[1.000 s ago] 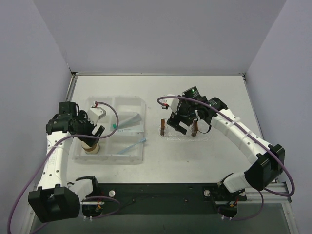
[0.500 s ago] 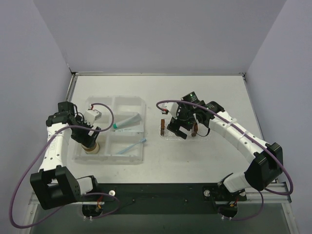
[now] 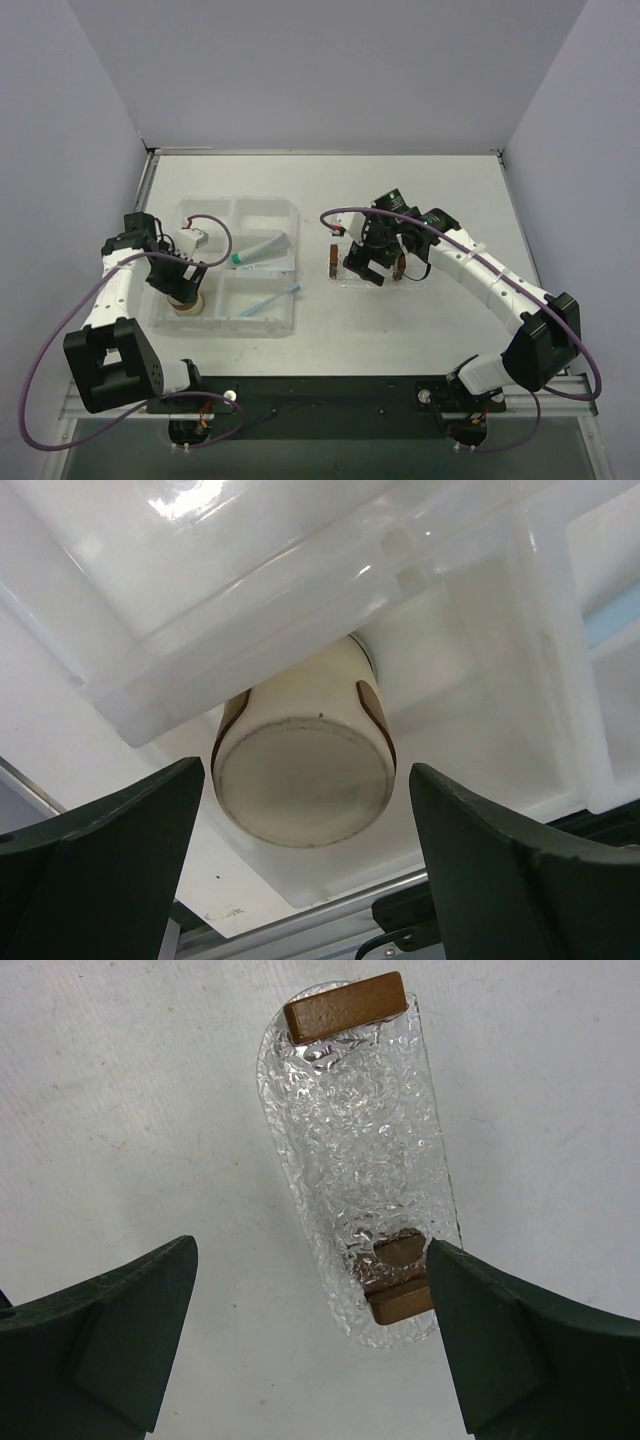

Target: Prepare toiletry sets of a toothbrush and toothpaste on the tray

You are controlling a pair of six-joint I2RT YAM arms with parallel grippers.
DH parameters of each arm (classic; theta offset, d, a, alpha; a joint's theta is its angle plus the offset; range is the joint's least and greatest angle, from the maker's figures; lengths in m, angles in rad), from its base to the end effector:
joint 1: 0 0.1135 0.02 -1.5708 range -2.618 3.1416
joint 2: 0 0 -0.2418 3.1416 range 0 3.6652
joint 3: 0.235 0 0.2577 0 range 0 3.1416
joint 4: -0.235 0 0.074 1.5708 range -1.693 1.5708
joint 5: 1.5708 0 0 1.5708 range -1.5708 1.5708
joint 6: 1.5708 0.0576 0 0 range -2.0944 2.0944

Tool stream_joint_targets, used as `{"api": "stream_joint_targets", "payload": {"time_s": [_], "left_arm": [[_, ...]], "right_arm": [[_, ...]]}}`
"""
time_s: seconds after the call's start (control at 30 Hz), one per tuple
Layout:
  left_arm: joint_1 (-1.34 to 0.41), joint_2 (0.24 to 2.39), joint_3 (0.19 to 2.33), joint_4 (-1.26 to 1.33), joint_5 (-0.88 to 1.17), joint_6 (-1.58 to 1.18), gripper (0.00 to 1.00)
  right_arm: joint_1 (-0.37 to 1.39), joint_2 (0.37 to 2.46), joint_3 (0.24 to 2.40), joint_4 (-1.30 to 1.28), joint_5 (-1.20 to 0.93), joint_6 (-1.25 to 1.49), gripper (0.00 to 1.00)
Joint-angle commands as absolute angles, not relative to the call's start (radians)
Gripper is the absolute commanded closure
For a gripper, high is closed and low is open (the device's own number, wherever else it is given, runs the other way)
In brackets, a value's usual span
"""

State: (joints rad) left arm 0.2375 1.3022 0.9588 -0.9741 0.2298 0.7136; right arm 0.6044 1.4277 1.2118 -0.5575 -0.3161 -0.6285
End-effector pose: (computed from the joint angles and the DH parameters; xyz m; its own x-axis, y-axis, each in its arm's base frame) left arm 0.2408 0.0448 0.1928 -0.8250 0.4561 -0.3338 0.4846 0.8747 -0.0027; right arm 0.2657 0.2053 0.2678 -0.0398 -0.7066 -0.7065 -0.9229 0.2970 -0.2450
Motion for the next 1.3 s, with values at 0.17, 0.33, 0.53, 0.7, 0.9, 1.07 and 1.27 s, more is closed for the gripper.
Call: {"api": "stream_joint_targets", "payload": {"time_s": [0.17,0.33,0.53,0.7,0.9,1.07,1.27], "left_arm": [[0.244,1.341,0.919,-0.858,0.216,0.696,0.05],[0.245,1.345,0.914,-0.844,0.239,0.693,0.05],[0.244,1.353,0.902,-0.839,0.250,0.710,0.14],[0.244,1.347,0.913,-0.857,0.265,0.716,0.37],[0.244,1.293,0.965,-0.913,0.273,0.721,0.54],[0.244,1.223,1.055,-0.988,0.284,0.726,0.89],[0.247,1.125,1.196,-1.058,0.347,0.716,1.00]], "right_arm": [[0.621,1.417,1.220,-0.583,-0.331,-0.643,0.08],[0.621,1.422,1.219,-0.583,-0.318,-0.646,0.08],[0.621,1.424,1.223,-0.588,-0.308,-0.646,0.08],[0.623,1.428,1.230,-0.594,-0.296,-0.650,0.09],[0.627,1.430,1.256,-0.606,-0.293,-0.638,0.09],[0.627,1.427,1.316,-0.612,-0.285,-0.604,0.08],[0.626,1.428,1.422,-0.611,-0.302,-0.508,0.08]]}}
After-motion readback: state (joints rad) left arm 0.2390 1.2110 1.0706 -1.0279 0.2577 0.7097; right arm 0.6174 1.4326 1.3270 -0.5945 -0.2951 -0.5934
